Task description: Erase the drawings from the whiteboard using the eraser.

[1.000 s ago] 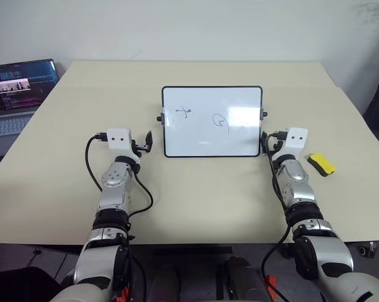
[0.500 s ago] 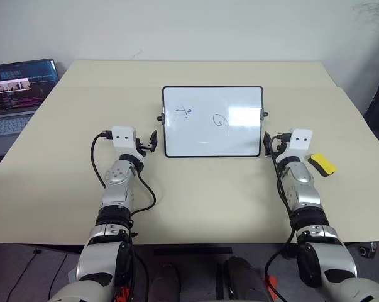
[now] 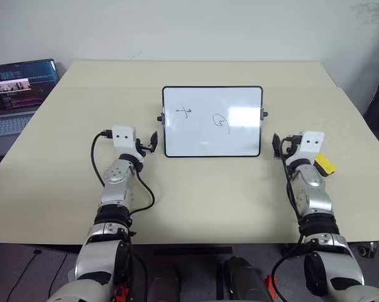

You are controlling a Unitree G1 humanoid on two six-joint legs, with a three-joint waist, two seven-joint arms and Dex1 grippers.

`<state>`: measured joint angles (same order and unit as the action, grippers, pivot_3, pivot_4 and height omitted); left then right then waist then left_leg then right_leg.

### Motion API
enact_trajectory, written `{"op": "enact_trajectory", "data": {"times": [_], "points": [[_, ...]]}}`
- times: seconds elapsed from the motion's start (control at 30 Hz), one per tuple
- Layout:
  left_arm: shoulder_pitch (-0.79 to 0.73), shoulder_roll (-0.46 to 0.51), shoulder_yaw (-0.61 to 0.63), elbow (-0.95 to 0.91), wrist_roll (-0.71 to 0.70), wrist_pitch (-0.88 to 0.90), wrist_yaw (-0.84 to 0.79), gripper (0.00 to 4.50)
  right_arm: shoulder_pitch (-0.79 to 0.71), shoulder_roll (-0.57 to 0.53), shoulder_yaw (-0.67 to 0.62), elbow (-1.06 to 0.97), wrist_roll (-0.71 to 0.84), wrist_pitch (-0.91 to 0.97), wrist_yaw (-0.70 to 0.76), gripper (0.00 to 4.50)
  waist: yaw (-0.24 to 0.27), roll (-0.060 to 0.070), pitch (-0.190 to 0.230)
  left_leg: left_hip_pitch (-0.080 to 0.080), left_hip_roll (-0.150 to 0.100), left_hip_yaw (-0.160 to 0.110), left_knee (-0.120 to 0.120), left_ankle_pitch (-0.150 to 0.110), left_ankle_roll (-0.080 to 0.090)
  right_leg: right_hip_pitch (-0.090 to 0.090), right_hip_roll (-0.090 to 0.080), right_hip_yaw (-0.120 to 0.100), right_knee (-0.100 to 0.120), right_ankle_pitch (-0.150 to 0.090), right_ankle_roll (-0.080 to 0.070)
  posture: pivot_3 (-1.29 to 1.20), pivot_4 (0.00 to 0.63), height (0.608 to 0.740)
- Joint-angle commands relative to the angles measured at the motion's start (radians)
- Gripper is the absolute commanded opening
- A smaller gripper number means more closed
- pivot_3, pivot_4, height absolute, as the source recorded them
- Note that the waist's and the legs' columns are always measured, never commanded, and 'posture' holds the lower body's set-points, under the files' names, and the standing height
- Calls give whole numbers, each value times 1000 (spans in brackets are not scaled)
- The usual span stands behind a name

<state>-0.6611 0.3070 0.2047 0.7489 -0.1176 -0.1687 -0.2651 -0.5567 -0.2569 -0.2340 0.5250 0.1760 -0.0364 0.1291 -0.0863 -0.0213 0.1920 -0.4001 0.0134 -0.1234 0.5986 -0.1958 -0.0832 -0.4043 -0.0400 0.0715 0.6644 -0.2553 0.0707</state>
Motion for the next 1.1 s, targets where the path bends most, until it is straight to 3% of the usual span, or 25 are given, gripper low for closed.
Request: {"op": "enact_trajectory", "data": {"times": [0.03,0.1,0.27,0.4,0.53,0.63,0.77,0.93,1.1], "points": [[-17,51,18,-48,-42,15,-79,4500,0,-32,-17,-91,38,36,47,4478,0,0,0,0,0,0,0,0,0,0,0,0,0,0,0,0,150,740],[7,114,0,-128,-76,61,-220,4500,8,-59,-3,-151,58,94,104,4478,-2,0,0,0,0,0,0,0,0,0,0,0,0,0,0,0,150,740],[74,266,-46,-443,-260,378,-575,4500,20,-127,-35,-278,134,254,166,4478,-1,0,0,-1,0,0,-1,0,0,0,0,0,0,0,0,0,150,740],[43,317,-15,-588,-447,589,-717,4500,22,-228,-50,-350,175,357,250,4478,8,0,0,0,0,0,0,0,0,0,0,-1,0,0,0,0,150,740],[2,337,-56,-646,-508,698,-803,4500,18,-316,-74,-380,203,447,293,4478,6,0,0,0,0,0,0,0,0,0,0,-1,0,-2,3,0,150,740],[-24,306,-206,-687,-484,735,-915,4500,24,-395,-113,-409,263,542,363,4478,7,1,0,0,0,0,0,0,0,0,0,0,-1,-2,3,0,150,740],[-40,206,-329,-633,-398,660,-939,4500,59,-465,-134,-359,268,597,409,4478,9,0,0,0,0,0,0,0,0,1,0,0,-2,-2,3,0,150,740],[-84,94,-400,-588,-339,585,-943,4500,98,-528,-174,-327,315,669,479,4478,6,1,0,0,0,1,0,0,0,0,0,0,-1,-1,1,0,150,740],[-90,25,-476,-546,-243,511,-939,4500,102,-616,-121,-223,257,690,559,4478,5,1,0,-1,0,2,3,0,0,1,0,1,-2,-3,4,0,150,740]]}}
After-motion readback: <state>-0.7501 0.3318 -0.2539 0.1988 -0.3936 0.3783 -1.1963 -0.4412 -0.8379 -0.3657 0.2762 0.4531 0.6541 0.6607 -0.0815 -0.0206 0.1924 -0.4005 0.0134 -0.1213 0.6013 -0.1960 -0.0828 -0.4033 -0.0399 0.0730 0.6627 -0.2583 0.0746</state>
